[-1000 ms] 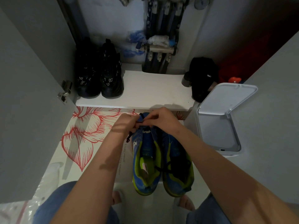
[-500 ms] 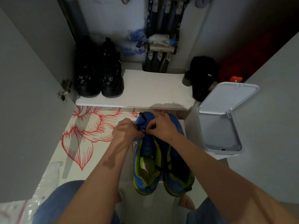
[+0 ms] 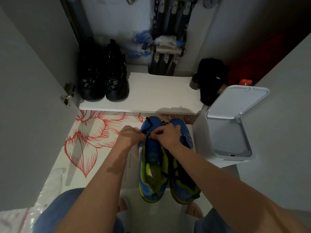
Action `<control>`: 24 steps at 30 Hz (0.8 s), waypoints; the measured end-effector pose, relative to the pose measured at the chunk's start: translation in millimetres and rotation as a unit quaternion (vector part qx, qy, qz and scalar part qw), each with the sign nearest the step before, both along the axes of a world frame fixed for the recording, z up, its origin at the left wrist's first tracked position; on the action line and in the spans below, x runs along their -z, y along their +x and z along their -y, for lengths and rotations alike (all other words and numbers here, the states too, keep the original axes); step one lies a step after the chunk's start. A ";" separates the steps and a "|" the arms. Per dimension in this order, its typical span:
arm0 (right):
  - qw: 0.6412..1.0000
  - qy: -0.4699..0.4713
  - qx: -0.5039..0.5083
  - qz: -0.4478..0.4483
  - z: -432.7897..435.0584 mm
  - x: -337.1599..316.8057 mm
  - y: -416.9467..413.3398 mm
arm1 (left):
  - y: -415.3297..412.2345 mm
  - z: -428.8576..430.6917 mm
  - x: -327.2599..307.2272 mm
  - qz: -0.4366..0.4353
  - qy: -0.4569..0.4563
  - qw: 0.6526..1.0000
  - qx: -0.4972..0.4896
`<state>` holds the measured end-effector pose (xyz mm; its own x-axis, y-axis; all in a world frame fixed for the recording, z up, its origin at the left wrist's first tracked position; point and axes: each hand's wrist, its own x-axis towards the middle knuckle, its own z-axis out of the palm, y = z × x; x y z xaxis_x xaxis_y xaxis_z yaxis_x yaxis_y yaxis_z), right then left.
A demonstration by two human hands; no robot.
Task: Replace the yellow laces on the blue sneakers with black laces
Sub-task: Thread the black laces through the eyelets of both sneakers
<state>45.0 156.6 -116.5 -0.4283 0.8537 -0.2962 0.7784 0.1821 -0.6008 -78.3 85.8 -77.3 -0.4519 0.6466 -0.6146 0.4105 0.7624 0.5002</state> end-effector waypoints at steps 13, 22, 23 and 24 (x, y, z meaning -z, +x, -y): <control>0.992 0.028 -0.096 0.075 1.5 -10.8 -1.7 | -1.0 -3.0 4.3 -0.016 -0.008 1.000 -0.009; 1.000 -0.010 -0.024 0.007 1.6 -5.2 0.9 | -1.7 -0.8 6.5 -0.008 0.030 0.999 -0.018; 1.000 0.000 -0.018 0.004 2.8 -4.2 0.1 | -1.6 -0.7 7.0 -0.010 0.030 0.999 -0.018; 1.000 0.012 -0.017 0.005 4.1 -3.8 -0.6 | -1.4 -0.5 7.3 -0.012 0.029 0.999 -0.016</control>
<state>44.4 152.6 -112.8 -0.4544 0.8457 -0.2799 0.7773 0.2229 -0.5883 -79.7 86.2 -84.6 -0.4877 0.6650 -0.5657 0.3988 0.7461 0.5333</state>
